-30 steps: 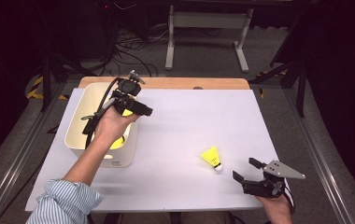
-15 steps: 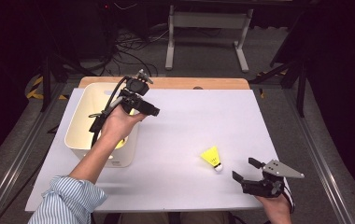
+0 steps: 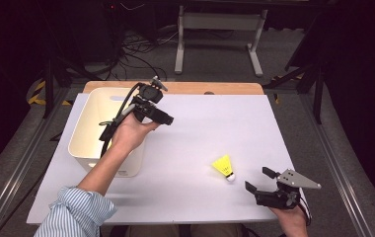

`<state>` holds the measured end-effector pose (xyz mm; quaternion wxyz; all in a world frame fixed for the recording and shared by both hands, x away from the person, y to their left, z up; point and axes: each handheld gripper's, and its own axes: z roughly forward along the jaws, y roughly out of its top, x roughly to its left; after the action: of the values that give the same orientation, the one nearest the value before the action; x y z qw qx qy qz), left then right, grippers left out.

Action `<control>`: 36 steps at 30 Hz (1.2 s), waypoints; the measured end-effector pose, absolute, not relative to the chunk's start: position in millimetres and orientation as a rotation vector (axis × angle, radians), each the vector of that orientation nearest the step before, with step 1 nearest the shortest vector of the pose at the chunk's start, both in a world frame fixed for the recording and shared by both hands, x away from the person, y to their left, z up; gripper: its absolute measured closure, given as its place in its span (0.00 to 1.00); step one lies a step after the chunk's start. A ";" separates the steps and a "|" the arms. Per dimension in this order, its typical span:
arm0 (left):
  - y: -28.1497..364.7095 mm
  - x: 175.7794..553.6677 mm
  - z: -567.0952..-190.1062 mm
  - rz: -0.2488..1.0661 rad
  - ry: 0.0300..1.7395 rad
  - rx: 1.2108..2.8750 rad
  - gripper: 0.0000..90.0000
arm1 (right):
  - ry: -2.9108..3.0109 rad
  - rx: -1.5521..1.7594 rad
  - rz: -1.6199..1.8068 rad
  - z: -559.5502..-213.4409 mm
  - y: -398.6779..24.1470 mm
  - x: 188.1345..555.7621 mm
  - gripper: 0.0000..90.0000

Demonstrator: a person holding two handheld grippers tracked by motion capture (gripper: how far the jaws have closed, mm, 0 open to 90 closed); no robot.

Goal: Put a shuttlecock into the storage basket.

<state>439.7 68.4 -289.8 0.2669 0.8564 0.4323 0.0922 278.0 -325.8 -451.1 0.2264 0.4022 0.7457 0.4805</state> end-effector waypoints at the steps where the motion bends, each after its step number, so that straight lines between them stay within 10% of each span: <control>1: 67.2 438.9 -290.2 0.241 1.168 2.307 0.36 | 2.052 1.109 1.329 -451.0 -326.2 278.0 0.17; 36: 47.3 424.0 -314.5 0.196 1.106 2.324 0.36 | 2.076 1.117 1.279 -448.2 -318.0 276.4 0.22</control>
<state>424.0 47.3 -314.5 0.2767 0.8652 0.4117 0.0729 276.4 -318.0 -448.2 0.2279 0.4054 0.7538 0.4642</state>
